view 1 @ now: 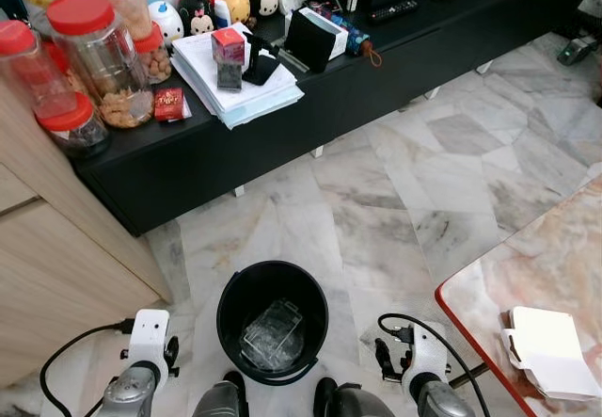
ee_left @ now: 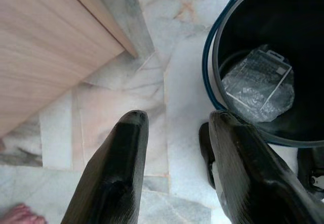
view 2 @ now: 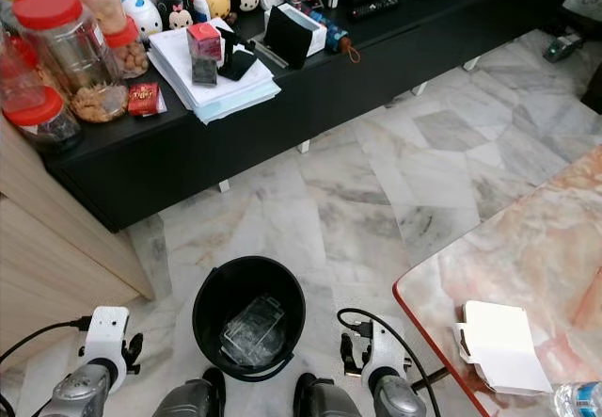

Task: Picking trash to rubbish bin

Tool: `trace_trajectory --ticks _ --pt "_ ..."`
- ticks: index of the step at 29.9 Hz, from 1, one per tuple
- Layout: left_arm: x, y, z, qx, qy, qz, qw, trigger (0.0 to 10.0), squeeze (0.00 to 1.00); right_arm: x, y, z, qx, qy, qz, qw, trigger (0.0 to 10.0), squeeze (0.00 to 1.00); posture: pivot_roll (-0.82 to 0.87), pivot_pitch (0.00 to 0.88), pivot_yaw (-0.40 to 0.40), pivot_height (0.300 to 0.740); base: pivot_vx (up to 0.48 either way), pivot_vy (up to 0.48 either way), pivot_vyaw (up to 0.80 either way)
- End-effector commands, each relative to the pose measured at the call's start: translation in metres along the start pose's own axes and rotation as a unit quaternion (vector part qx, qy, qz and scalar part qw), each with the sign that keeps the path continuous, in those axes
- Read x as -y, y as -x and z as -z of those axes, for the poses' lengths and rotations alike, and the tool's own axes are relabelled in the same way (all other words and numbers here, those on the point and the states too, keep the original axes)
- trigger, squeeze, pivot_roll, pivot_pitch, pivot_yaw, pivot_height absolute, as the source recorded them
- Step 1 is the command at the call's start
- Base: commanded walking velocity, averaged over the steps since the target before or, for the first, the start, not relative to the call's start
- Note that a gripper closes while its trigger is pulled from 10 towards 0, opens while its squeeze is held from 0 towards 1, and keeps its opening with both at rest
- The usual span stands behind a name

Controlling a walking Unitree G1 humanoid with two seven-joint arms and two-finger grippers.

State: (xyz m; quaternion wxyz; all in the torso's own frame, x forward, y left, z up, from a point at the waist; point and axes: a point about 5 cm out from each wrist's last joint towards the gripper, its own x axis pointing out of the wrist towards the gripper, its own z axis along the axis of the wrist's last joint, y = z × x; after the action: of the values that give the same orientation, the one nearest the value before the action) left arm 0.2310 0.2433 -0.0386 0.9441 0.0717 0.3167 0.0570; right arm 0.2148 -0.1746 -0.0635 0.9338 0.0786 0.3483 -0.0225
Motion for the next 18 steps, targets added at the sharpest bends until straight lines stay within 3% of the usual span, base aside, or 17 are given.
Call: trace_trajectory --ticks 1,18 --pt "0.0004 0.0063 0.0205 -0.038 0.017 -0.007 0.999 10.0 0.00 0.0089 0.0059 0.0149 -0.021 -0.018 0.022 0.999 10.0 0.00 0.16 0.183 -0.063 0.740 0.000 0.000 0.00" --pt "0.0017 0.0044 0.0157 -0.031 0.019 -0.003 0.999 10.0 0.00 0.0057 0.0068 0.0165 -0.012 -0.030 0.012 0.999 10.0 0.00 0.16 0.160 -0.057 0.740 0.000 0.000 0.00"
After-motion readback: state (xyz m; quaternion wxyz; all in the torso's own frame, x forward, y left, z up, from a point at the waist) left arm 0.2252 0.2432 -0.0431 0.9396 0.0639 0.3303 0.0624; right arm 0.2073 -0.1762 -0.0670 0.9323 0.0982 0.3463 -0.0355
